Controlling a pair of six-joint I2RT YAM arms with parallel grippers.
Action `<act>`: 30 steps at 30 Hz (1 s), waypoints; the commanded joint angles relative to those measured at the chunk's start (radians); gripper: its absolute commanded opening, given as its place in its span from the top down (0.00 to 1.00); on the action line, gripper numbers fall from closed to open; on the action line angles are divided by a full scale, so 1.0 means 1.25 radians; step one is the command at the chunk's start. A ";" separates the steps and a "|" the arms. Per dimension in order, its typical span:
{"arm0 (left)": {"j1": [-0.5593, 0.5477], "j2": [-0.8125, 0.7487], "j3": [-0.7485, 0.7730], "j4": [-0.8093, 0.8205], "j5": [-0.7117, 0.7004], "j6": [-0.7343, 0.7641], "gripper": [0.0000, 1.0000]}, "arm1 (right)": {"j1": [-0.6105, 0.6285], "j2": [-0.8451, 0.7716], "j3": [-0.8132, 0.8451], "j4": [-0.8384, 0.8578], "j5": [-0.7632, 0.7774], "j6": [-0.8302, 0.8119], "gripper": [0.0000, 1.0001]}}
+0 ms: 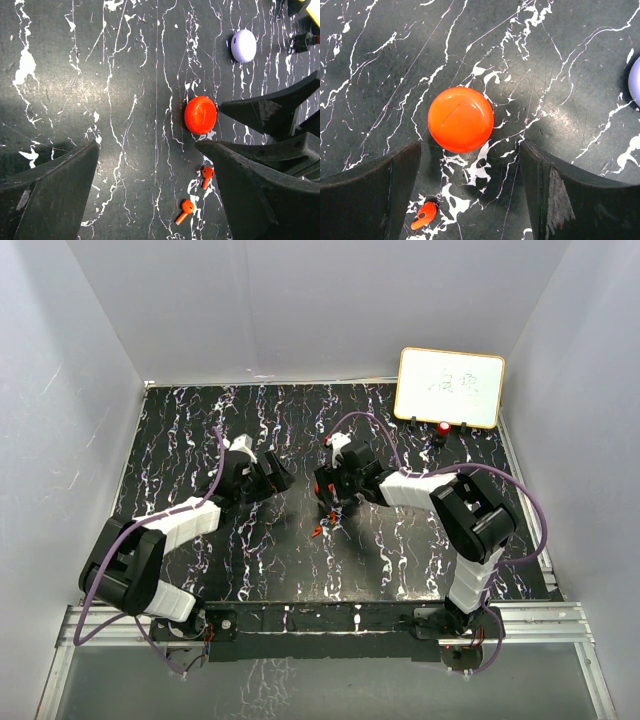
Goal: Insert the wireless bluetooth earbuds into the charging case
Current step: Pick up the charging case at the center of the board.
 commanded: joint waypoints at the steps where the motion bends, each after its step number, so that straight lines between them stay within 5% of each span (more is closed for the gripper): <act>1: 0.005 -0.012 0.022 -0.007 0.032 -0.004 0.05 | 0.007 0.017 0.033 0.025 -0.004 -0.043 0.24; 23: 0.031 0.000 0.030 -0.017 0.045 0.002 0.05 | 0.050 0.083 0.067 0.002 0.058 -0.088 0.46; 30: 0.041 0.015 0.030 -0.003 0.060 -0.004 0.05 | 0.055 0.063 0.048 0.026 0.072 -0.079 0.68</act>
